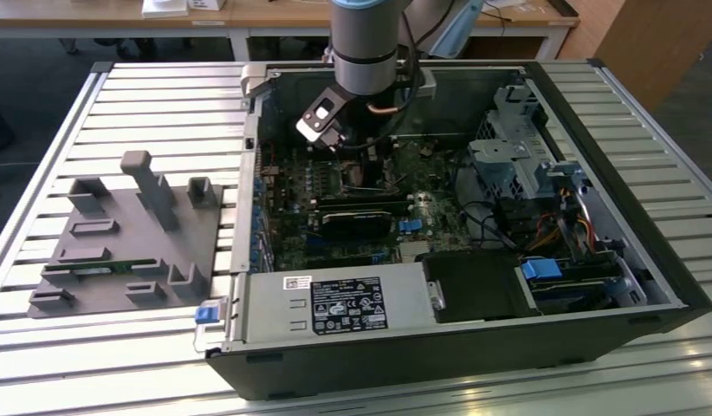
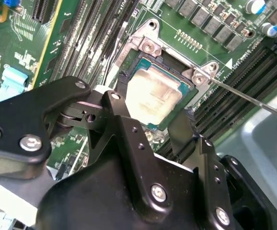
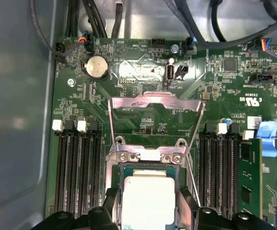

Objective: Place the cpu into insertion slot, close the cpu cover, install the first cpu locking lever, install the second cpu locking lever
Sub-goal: 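Place the cpu into insertion slot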

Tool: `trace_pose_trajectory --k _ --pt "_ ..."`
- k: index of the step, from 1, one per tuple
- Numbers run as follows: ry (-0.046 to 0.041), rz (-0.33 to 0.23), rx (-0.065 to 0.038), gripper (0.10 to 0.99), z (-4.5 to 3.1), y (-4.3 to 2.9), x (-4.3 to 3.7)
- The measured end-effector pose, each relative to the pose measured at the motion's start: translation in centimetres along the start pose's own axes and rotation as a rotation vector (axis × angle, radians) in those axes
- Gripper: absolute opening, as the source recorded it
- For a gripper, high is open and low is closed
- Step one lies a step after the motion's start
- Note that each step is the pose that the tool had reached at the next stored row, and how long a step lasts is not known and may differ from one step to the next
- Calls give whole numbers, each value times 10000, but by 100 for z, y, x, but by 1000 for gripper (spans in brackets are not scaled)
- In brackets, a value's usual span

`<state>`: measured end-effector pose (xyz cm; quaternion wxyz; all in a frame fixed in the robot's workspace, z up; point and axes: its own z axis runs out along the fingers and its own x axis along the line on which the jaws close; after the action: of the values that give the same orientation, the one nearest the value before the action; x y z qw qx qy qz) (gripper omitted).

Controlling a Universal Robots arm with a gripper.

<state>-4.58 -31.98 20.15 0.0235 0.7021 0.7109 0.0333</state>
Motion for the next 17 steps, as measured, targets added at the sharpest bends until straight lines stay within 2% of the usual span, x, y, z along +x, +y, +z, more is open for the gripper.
trace_pose_trajectory --k 2,3,4,6,7,8,9,12,14,15,17 --pt "0 0 14 596 -23 2 0" --pt "-1 0 17 537 -26 3 -1" --pt "2 -1 17 537 -26 3 -5" --pt "-1 0 22 416 -30 2 -11" --pt "-2 1 27 416 -35 3 -12" --pt "-1 0 36 357 -40 5 -12" --pt "2 -1 52 357 -44 9 -11" --pt "3 1 108 184 -48 20 -12" --pt "1 2 139 184 -50 28 -12" --pt "0 2 155 125 -52 32 -12" --pt "2 1 173 106 -56 35 -12"
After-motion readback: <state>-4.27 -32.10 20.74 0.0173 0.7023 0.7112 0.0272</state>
